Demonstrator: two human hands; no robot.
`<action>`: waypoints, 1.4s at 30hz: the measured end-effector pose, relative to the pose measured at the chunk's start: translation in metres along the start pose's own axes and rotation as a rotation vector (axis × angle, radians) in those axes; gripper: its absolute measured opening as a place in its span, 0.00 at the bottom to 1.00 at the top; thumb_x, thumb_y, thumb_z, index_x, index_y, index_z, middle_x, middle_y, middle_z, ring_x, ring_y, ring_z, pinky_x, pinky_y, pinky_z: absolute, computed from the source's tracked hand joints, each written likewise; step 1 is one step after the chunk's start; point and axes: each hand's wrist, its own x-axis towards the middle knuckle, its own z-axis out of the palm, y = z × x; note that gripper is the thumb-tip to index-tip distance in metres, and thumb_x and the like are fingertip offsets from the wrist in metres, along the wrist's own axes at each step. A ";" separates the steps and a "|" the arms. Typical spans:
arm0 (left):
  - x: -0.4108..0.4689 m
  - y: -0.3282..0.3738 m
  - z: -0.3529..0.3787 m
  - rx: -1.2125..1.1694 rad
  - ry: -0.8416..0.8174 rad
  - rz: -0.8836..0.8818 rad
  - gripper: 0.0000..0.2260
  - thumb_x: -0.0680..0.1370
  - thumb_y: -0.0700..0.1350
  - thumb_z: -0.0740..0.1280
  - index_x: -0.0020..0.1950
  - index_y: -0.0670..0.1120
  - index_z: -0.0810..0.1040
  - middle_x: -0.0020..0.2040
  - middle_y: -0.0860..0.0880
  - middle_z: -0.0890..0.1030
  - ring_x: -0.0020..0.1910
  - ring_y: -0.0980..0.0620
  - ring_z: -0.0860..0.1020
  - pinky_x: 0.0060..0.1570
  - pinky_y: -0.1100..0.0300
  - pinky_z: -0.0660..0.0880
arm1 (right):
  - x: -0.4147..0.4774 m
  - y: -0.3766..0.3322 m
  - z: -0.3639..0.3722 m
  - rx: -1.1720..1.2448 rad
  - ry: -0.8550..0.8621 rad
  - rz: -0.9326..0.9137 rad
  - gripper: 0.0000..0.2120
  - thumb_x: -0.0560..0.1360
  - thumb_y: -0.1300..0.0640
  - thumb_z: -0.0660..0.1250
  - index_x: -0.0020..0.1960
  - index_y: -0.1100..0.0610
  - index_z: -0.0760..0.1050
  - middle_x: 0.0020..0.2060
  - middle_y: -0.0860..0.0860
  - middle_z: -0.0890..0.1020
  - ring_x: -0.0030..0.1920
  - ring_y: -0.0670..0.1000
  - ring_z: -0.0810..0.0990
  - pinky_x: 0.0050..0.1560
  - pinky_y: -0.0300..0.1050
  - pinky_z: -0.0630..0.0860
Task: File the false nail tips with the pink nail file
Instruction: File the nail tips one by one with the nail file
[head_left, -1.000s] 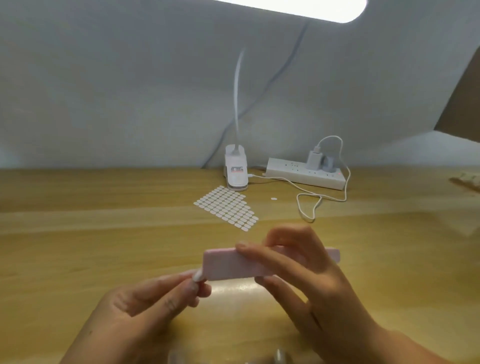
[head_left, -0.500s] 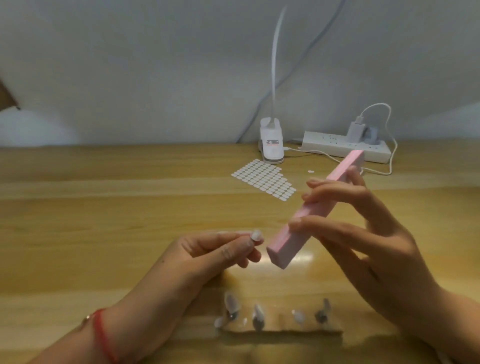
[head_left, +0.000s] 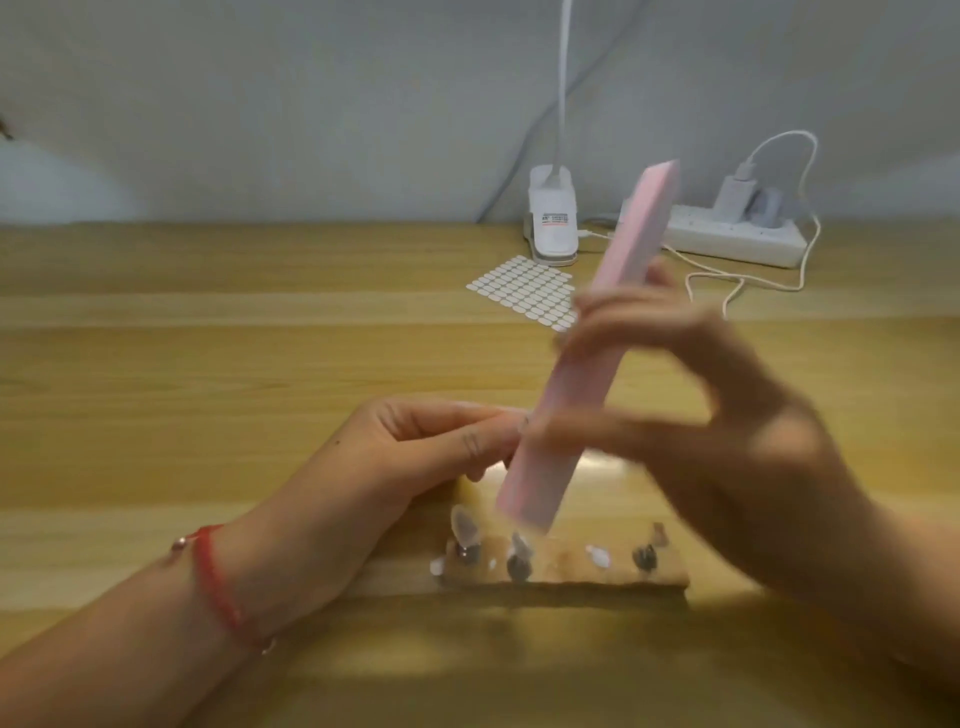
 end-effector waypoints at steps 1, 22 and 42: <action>0.000 0.000 0.000 -0.015 -0.003 -0.008 0.14 0.64 0.55 0.74 0.44 0.49 0.87 0.47 0.45 0.85 0.47 0.47 0.76 0.51 0.51 0.70 | -0.001 -0.005 0.003 0.032 -0.019 -0.032 0.12 0.79 0.63 0.64 0.59 0.52 0.78 0.58 0.51 0.76 0.68 0.54 0.72 0.72 0.67 0.61; -0.002 0.003 0.004 -0.087 -0.064 0.038 0.12 0.62 0.58 0.74 0.38 0.52 0.86 0.36 0.57 0.83 0.37 0.63 0.80 0.38 0.72 0.74 | 0.009 0.003 -0.006 0.048 0.034 0.100 0.17 0.75 0.73 0.67 0.59 0.57 0.78 0.56 0.57 0.74 0.63 0.61 0.74 0.64 0.64 0.70; -0.006 0.007 0.005 -0.174 -0.052 0.002 0.11 0.63 0.50 0.73 0.41 0.48 0.87 0.37 0.50 0.85 0.36 0.58 0.82 0.35 0.69 0.76 | -0.004 -0.032 0.012 0.231 -0.067 0.061 0.10 0.73 0.62 0.74 0.54 0.55 0.83 0.57 0.49 0.75 0.64 0.50 0.74 0.71 0.62 0.64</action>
